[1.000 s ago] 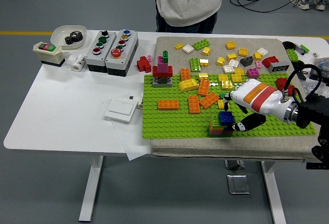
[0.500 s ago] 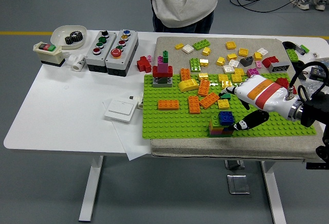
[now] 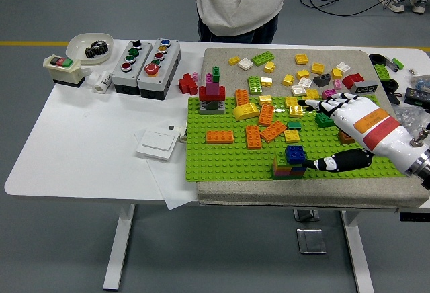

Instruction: Pick up the brick,pile it on top of brick,press brick,pick up the brick,pile it on top of brick,press brick

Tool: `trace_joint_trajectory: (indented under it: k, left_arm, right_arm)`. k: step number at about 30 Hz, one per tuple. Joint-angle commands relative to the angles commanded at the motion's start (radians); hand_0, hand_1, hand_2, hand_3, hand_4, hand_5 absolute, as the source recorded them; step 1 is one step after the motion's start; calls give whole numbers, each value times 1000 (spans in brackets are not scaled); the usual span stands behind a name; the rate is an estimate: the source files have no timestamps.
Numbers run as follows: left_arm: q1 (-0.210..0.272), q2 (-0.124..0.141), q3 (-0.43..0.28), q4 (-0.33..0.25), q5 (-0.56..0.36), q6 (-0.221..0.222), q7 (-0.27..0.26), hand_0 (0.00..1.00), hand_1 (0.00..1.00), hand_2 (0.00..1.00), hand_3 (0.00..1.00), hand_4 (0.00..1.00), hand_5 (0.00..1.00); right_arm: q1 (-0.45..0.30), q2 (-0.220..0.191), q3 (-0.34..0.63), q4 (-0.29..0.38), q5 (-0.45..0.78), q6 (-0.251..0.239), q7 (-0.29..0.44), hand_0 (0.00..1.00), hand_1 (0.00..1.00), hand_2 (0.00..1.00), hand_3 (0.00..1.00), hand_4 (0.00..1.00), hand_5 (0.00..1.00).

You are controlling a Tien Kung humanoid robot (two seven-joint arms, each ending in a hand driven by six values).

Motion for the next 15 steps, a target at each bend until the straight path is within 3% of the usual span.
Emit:
trace_joint_trajectory:
  k: [1,7,8,15]
  left_arm:
    - [0,0,0,0,0,0,0,675,723,731,593,685,664]
    - [1,0,-4,0,8,-1,2,675,723,731,593,685,664]
    - [2,0,-5,0,8,-1,3,673,723,731,594,685,664]
    - [3,1,-10,1,19,-4,5,673,722,731,593,685,663]
  right_arm:
    - [-21,1,4,5,4,-4,10,928,824,856,849,998,795]
    - [-93,19,15,8,-10,-9,38,928,824,856,849,998,795]
    - [-102,22,17,7,-13,-10,40,878,789,823,821,998,786]
    - [-122,28,-5,7,-34,1,51,865,787,822,816,998,768]
